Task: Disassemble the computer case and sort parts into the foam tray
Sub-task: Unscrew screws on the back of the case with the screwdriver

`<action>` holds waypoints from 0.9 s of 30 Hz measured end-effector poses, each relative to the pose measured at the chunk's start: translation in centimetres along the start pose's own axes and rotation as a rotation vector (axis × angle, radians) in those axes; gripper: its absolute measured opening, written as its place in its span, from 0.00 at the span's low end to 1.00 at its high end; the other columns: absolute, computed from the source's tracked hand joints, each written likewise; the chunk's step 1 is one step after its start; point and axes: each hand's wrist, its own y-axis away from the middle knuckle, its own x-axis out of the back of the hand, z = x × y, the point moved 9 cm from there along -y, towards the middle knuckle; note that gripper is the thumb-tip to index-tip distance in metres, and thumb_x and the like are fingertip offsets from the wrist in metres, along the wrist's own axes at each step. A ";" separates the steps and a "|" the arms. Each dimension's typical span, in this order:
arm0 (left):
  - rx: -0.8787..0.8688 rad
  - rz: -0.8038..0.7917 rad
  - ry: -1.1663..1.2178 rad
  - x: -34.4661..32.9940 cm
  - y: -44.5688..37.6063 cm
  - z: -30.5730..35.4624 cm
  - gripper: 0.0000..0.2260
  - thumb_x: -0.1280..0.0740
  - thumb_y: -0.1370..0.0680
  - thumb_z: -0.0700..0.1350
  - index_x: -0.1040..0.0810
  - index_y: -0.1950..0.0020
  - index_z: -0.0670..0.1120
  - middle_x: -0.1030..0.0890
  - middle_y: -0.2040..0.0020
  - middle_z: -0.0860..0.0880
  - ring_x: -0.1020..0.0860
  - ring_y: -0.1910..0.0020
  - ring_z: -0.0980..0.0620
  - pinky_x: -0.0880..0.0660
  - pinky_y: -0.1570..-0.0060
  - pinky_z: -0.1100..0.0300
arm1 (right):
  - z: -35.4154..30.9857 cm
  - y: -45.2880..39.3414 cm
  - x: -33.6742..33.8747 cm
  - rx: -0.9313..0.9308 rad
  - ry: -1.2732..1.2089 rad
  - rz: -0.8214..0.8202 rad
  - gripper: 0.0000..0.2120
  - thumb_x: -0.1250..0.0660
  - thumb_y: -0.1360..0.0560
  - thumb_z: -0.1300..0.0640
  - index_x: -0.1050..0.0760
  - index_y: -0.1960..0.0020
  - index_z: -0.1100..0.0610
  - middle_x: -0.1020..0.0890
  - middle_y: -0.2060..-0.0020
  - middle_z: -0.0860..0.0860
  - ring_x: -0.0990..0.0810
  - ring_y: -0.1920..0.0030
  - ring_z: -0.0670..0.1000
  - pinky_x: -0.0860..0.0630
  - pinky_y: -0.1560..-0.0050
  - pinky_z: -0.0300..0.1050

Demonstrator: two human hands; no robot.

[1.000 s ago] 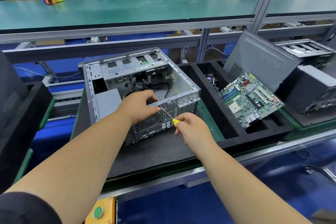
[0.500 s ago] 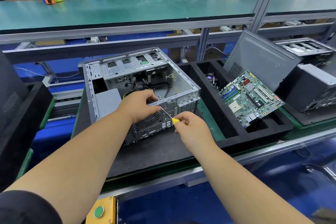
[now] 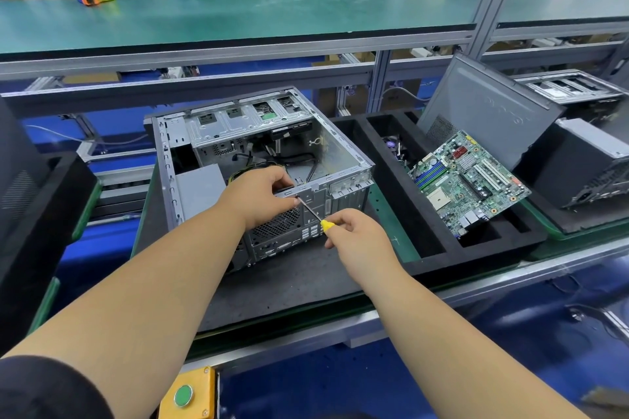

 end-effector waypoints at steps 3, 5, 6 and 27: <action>0.006 0.000 0.002 0.0 -0.1 -0.1 0.09 0.26 0.29 0.56 0.23 0.53 0.59 0.19 0.53 0.60 0.21 0.52 0.57 0.23 0.47 0.54 | 0.0 0.1 0.1 -0.007 -0.020 -0.005 0.04 0.36 0.23 0.50 0.23 0.54 0.44 0.17 0.64 0.45 0.25 0.70 0.37 0.30 0.65 0.40; 0.008 0.000 -0.001 0.0 -0.1 -0.1 0.09 0.26 0.29 0.56 0.23 0.53 0.59 0.19 0.53 0.61 0.21 0.52 0.57 0.23 0.47 0.53 | 0.0 0.1 0.0 -0.021 -0.035 -0.017 0.04 0.36 0.23 0.51 0.23 0.54 0.45 0.17 0.64 0.45 0.27 0.73 0.40 0.31 0.67 0.41; 0.009 -0.001 -0.004 -0.1 -0.1 -0.1 0.09 0.26 0.29 0.56 0.23 0.53 0.59 0.19 0.53 0.61 0.21 0.52 0.57 0.23 0.48 0.53 | 0.0 0.1 -0.1 -0.039 -0.054 -0.026 0.04 0.36 0.23 0.52 0.23 0.53 0.45 0.17 0.64 0.46 0.28 0.73 0.41 0.31 0.68 0.42; 0.030 0.007 -0.009 0.0 -0.2 -0.3 0.09 0.26 0.29 0.56 0.22 0.53 0.58 0.19 0.55 0.61 0.21 0.53 0.55 0.23 0.49 0.53 | 0.8 1.6 -4.6 -0.483 -0.654 -0.341 0.14 0.44 0.16 0.51 0.24 0.49 0.57 0.35 0.75 0.48 0.44 0.79 0.44 0.45 0.80 0.35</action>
